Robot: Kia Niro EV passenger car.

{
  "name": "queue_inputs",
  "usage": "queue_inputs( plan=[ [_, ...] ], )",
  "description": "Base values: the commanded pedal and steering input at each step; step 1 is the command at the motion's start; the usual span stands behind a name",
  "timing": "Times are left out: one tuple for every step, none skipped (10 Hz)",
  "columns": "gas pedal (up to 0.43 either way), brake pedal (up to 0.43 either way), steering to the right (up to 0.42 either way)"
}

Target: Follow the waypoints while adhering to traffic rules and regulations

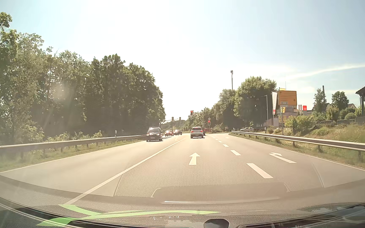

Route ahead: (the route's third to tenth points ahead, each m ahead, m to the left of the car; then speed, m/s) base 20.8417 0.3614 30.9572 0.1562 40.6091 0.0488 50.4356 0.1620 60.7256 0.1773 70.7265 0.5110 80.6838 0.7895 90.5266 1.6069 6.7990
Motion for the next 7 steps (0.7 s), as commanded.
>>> queue_inputs(
  plan=[
    [0.098, 0.000, 0.005],
    [0.098, 0.000, 0.005],
    [0.098, 0.000, 0.004],
    [0.098, 0.000, 0.004],
    [0.098, 0.000, 0.004],
    [0.098, 0.000, 0.004],
    [0.098, 0.000, 0.004]
  ],
)
